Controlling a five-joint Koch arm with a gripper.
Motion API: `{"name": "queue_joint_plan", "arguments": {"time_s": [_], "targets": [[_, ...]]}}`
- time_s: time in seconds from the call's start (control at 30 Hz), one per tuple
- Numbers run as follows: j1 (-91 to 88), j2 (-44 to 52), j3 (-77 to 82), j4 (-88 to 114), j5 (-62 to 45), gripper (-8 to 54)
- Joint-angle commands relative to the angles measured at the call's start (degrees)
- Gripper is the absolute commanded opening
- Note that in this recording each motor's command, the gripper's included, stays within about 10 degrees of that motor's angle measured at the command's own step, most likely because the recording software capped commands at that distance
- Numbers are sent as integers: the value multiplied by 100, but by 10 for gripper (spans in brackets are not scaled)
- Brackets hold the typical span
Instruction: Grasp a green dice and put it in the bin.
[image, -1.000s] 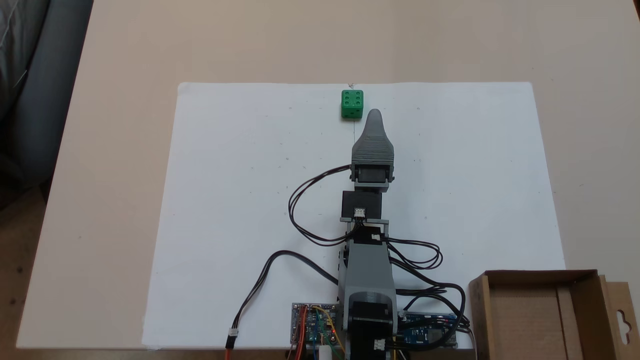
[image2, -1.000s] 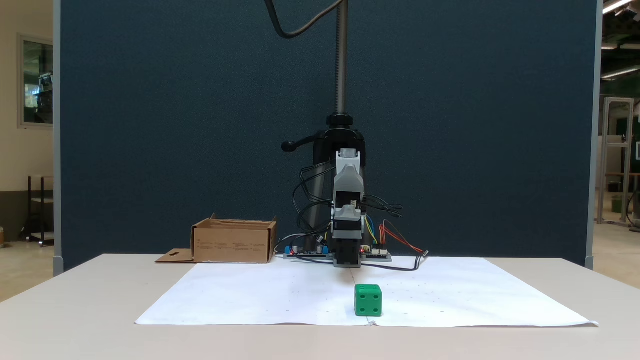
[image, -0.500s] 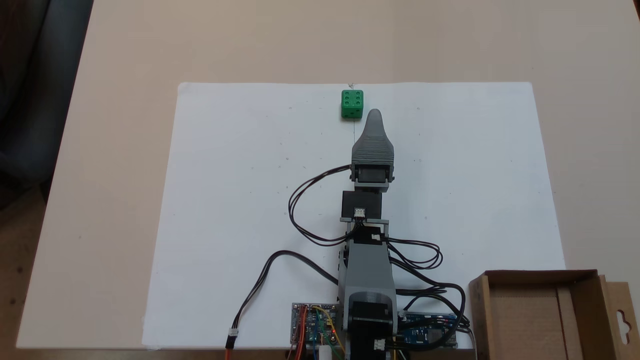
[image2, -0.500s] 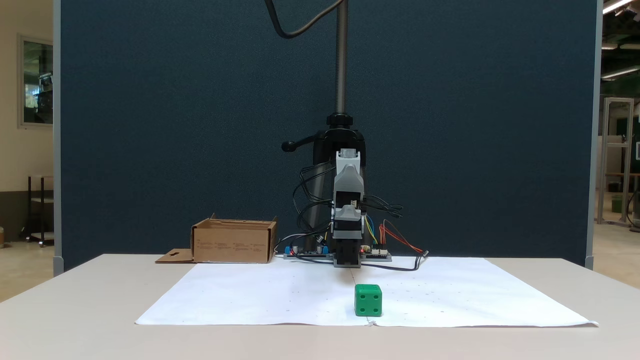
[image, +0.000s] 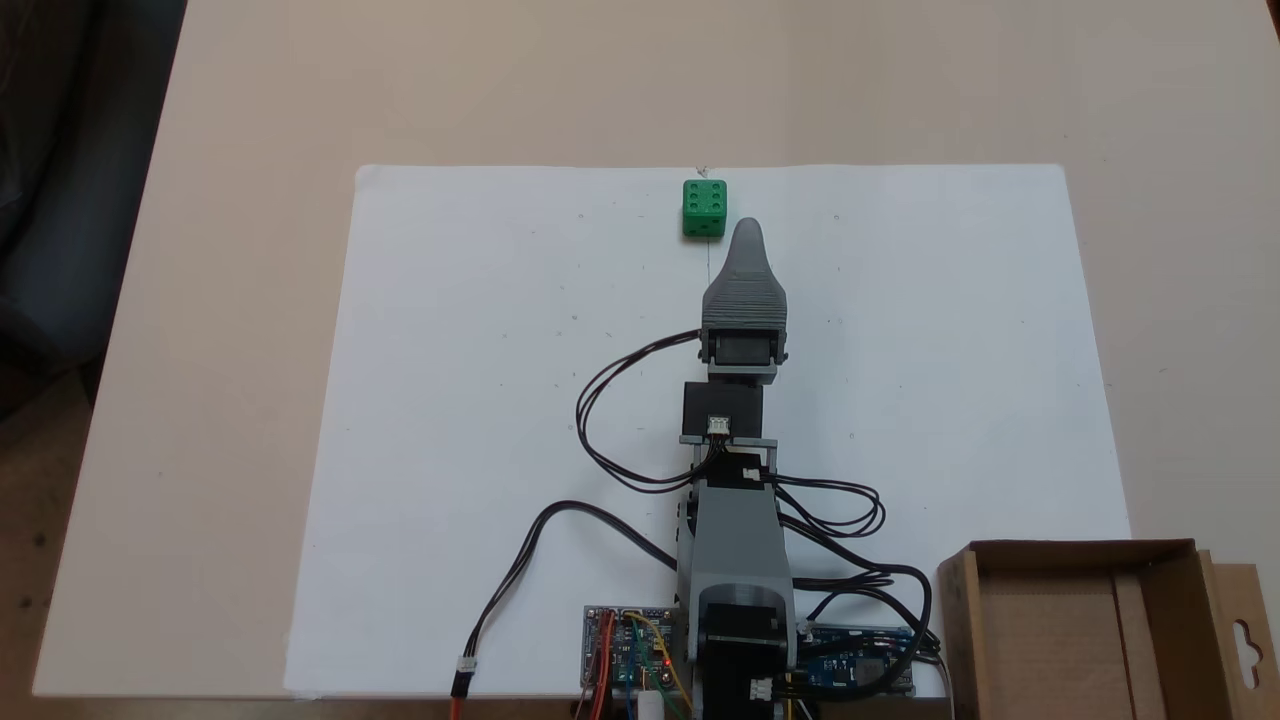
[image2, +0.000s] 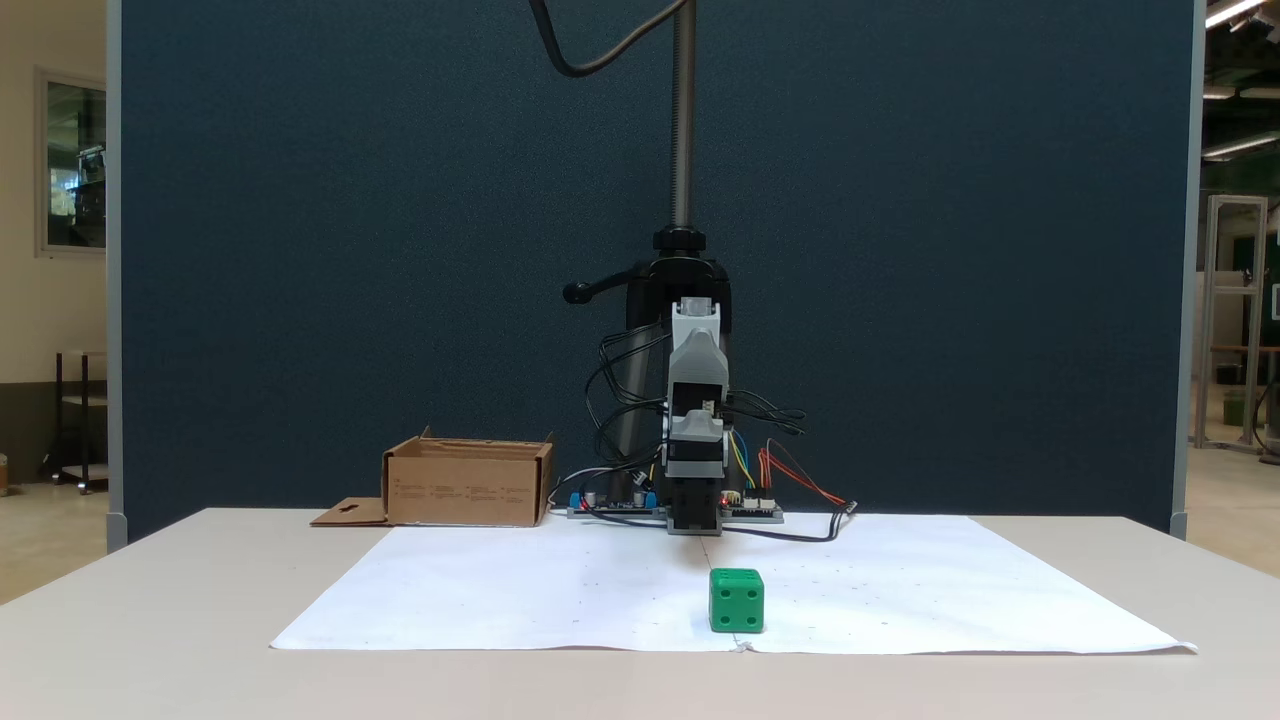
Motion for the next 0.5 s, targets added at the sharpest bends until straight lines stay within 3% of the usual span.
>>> {"name": "queue_joint_plan", "arguments": {"time_s": [0.0,0.47], "targets": [[62,615,396,9,-264,440],[44,615,396,272,-255,439]]}}
